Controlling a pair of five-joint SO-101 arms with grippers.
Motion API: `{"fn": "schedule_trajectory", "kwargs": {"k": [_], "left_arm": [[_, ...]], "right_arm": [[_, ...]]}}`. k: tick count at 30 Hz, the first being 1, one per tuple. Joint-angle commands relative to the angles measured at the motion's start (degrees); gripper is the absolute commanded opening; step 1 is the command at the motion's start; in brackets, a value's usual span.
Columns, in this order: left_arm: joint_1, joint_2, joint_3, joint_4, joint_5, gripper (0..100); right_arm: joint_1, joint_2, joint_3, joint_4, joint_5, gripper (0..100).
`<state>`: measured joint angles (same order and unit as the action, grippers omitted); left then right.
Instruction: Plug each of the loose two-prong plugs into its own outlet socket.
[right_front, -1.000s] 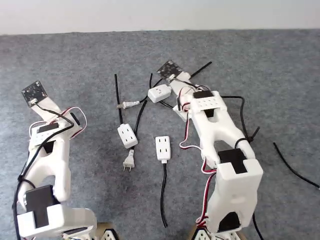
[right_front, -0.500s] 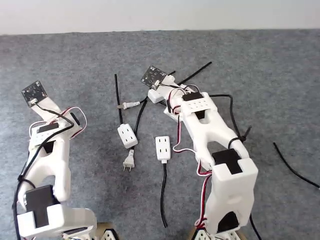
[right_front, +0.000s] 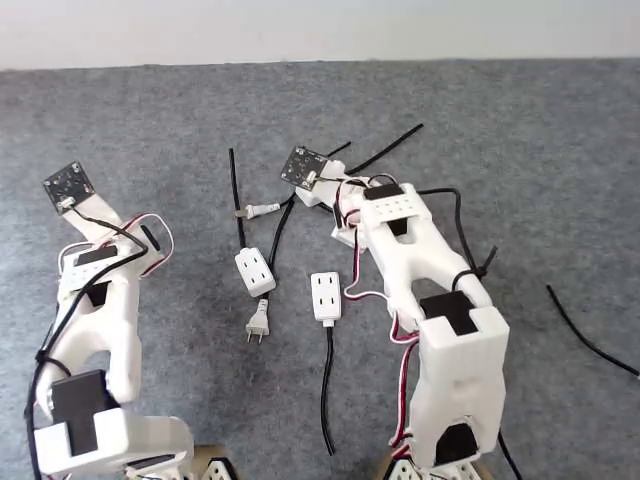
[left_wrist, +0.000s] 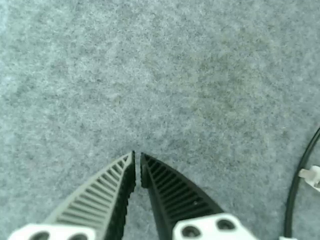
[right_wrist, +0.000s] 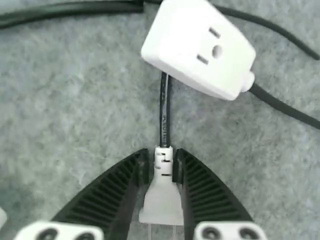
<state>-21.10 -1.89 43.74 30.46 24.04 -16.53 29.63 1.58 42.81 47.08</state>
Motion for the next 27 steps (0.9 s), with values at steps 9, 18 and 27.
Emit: {"fn": "schedule_trajectory", "kwargs": {"k": [9, 18, 27], "left_arm": [[-0.09, -0.26, -2.59, 0.26, -0.09, 2], [-0.09, -0.26, -2.59, 0.26, -0.09, 2], [-0.09, -0.26, -2.59, 0.26, -0.09, 2]], "right_arm": [[1.63, 9.01, -18.02, 9.8, 0.0, 0.2], [1.8, 6.81, -18.29, 18.33, -3.6, 0.9], [8.75, -2.68, -16.62, 36.88, -24.09, 0.9]]}}
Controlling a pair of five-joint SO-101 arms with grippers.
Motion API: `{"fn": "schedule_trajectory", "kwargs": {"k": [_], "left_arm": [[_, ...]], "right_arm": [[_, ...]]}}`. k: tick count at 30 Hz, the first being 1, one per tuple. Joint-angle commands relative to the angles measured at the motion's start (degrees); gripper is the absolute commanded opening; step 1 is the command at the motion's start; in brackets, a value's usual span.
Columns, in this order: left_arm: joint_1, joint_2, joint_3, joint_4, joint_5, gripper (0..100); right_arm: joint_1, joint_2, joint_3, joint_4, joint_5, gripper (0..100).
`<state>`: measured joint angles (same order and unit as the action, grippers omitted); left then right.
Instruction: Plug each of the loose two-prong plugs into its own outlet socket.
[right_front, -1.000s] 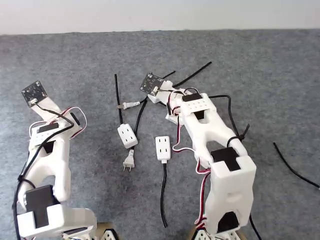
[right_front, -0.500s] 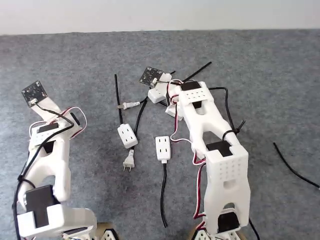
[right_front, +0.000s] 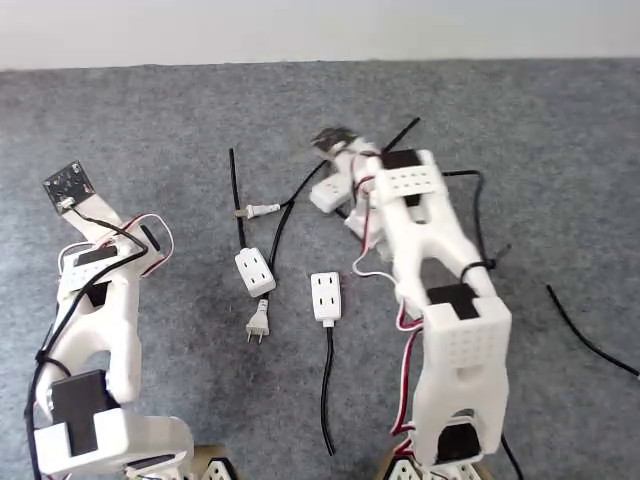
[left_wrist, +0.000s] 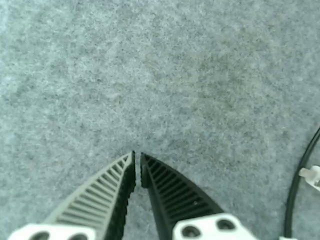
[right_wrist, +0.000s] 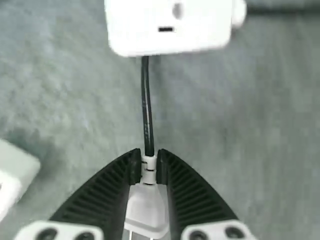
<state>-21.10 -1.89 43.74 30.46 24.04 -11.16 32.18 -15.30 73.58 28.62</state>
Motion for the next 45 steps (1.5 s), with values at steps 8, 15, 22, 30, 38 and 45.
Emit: {"fn": "schedule_trajectory", "kwargs": {"k": [8, 15, 22, 30, 38, 45], "left_arm": [[-0.09, -0.26, -2.59, 0.26, -0.09, 2], [-0.09, -0.26, -2.59, 0.26, -0.09, 2], [-0.09, -0.26, -2.59, 0.26, -0.09, 2], [-0.09, -0.26, -2.59, 0.26, -0.09, 2], [-0.09, -0.26, -2.59, 0.26, -0.09, 2], [-0.09, -0.26, -2.59, 0.26, -0.09, 2]], "right_arm": [[9.8, -5.67, 8.18, 12.97, -8.26, 0.9], [9.45, -5.76, 13.71, 6.73, -2.02, 3.9], [5.58, -10.42, 14.07, 3.82, -1.67, 11.3], [2.68, -13.05, 15.74, 4.18, 1.41, 11.2], [3.56, -31.87, 40.44, -8.84, 5.01, 11.2], [4.44, -46.9, 54.42, -16.57, 4.66, 11.5]]}}
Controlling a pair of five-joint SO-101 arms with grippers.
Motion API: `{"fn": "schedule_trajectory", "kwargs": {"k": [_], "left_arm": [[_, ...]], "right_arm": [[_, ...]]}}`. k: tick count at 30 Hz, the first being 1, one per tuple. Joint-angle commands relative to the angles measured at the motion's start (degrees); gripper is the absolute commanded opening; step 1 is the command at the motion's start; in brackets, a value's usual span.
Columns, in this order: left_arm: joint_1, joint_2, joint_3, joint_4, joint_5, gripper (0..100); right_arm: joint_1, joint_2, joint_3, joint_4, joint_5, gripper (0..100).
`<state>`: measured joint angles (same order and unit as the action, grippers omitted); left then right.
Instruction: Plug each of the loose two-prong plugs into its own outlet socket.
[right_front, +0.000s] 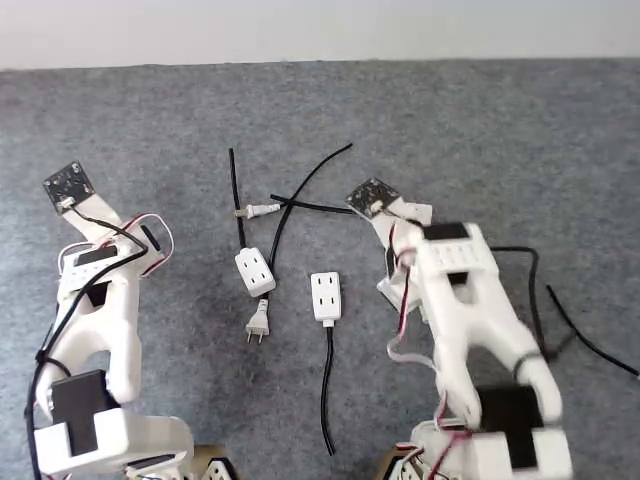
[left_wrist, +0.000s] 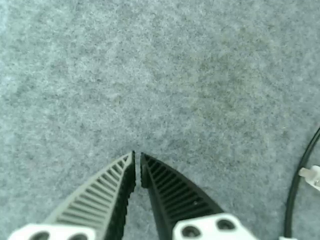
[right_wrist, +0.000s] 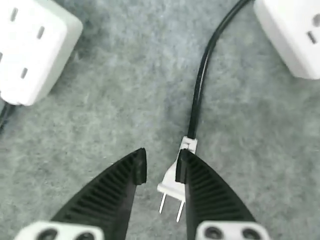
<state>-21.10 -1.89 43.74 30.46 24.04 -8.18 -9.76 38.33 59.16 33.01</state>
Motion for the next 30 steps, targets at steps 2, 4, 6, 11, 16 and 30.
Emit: {"fn": "schedule_trajectory", "kwargs": {"k": [2, 4, 6, 11, 16, 30], "left_arm": [[-0.09, -0.26, -2.59, 0.26, -0.09, 2], [-0.09, -0.35, -2.51, 0.26, -0.09, 2], [-0.09, -0.35, -2.51, 0.26, -0.09, 2], [-0.09, -0.44, -2.51, 0.26, -0.09, 2], [-0.09, -0.44, -2.42, 0.26, -0.09, 2], [-0.09, -0.44, -2.42, 0.26, -0.09, 2]], "right_arm": [[2.68, -3.82, 0.7, -3.21, 0.26, 11.3], [3.91, -2.07, 0.7, -4.97, 0.44, 11.1], [4.88, 0.22, 0.7, -7.16, 0.79, 11.1], [5.05, 5.58, 0.7, -11.21, 3.43, 11.1], [5.32, 6.99, -0.7, -11.03, 3.6, 11.1], [5.23, 7.96, -0.88, -12.0, 10.11, 11.1]]}}
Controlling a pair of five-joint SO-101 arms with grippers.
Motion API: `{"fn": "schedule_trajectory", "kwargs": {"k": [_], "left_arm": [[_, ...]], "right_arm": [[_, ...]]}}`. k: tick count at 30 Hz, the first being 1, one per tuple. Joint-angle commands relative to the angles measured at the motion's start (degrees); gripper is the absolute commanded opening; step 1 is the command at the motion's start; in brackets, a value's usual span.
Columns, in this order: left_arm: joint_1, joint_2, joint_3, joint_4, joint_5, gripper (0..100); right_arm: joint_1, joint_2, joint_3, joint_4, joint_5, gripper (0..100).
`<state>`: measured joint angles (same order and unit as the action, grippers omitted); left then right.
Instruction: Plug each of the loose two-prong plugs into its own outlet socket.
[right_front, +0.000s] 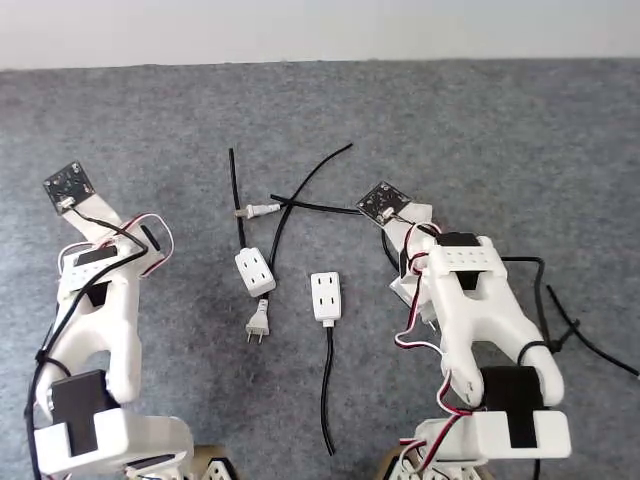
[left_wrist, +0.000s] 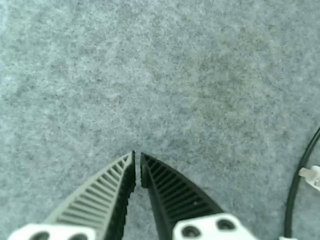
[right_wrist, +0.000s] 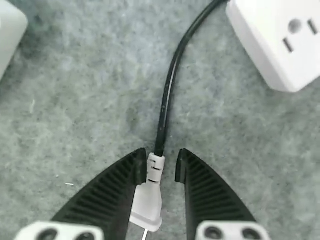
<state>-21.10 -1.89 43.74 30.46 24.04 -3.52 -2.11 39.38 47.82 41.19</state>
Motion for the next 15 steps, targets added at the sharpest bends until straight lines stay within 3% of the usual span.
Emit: {"fn": "schedule_trajectory", "kwargs": {"k": [1, 15], "left_arm": [[-0.09, -0.44, -2.42, 0.26, -0.09, 2], [-0.09, -0.44, -2.42, 0.26, -0.09, 2]], "right_arm": [[0.57, 0.84, -2.29, -0.4, 2.11, 11.1], [0.75, 5.49, -8.35, 3.47, 2.29, 9.9]]}}
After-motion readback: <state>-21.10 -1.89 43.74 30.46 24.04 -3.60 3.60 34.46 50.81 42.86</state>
